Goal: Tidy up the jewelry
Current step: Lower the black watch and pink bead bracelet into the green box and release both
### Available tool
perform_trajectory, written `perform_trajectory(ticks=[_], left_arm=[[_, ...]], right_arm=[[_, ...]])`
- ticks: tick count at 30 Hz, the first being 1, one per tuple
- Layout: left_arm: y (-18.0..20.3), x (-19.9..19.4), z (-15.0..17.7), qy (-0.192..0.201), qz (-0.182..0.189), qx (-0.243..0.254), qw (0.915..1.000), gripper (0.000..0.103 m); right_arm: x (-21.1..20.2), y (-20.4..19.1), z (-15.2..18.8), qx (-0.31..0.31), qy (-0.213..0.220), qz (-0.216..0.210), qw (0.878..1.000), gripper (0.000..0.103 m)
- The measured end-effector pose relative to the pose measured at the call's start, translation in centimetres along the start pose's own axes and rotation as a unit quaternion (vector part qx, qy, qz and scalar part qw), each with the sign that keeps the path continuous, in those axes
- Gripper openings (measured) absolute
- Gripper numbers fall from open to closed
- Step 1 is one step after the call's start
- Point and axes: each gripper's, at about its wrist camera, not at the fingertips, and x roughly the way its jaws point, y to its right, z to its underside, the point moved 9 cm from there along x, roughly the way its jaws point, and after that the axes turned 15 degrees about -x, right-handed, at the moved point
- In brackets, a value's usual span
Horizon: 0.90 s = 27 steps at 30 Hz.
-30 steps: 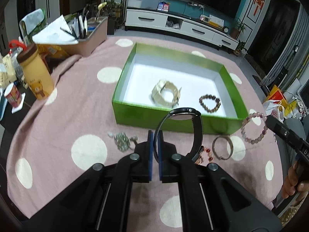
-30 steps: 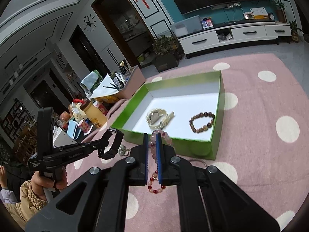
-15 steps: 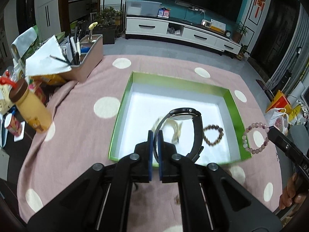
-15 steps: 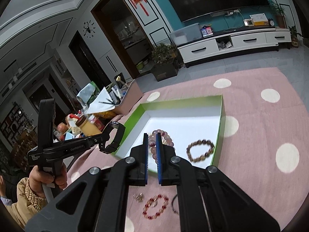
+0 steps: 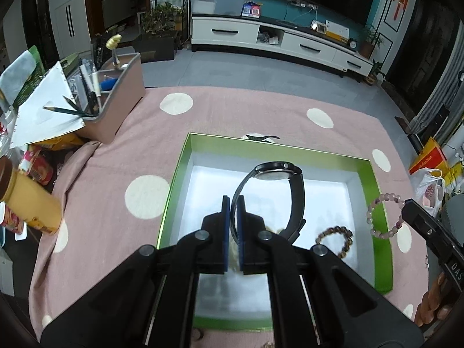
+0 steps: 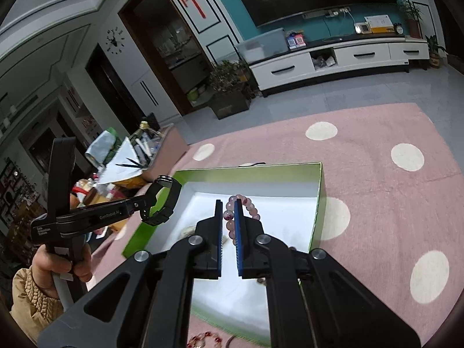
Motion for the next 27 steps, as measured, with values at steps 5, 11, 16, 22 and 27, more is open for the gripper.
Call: perform_trajectory(ticks=[5,11,16,22,27], left_arm=[[0.4,2.4,-0.5,-0.014,-0.011,0.003,0.9998,0.004],[0.9,4.3,-0.5,-0.023,-0.021,0.007,0.9995,0.004],[1.1,5.4,-0.6,-0.024,-0.034,0.015,0.999,0.005],[1.3,5.6,-0.4,-0.028,-0.029,0.017,0.999,0.017],[1.7,4.7,-0.3,-0.018,-0.026,0.026,0.9992,0.023]], right_arm=[[2.0,1.1,-0.2,0.008,-0.015,0.01,1.0,0.007],[3.9,1.8,0.2,0.008,-0.035,0.021,0.999,0.007],[5.2,2.0,0.7,0.009,-0.05,0.024,0.998,0.007],[5.7,2.4,1.2,0.021,-0.065,0.027,0.997,0.024],[4.9,2.4,1.3,0.029,-0.059,0.024,0.998,0.027]])
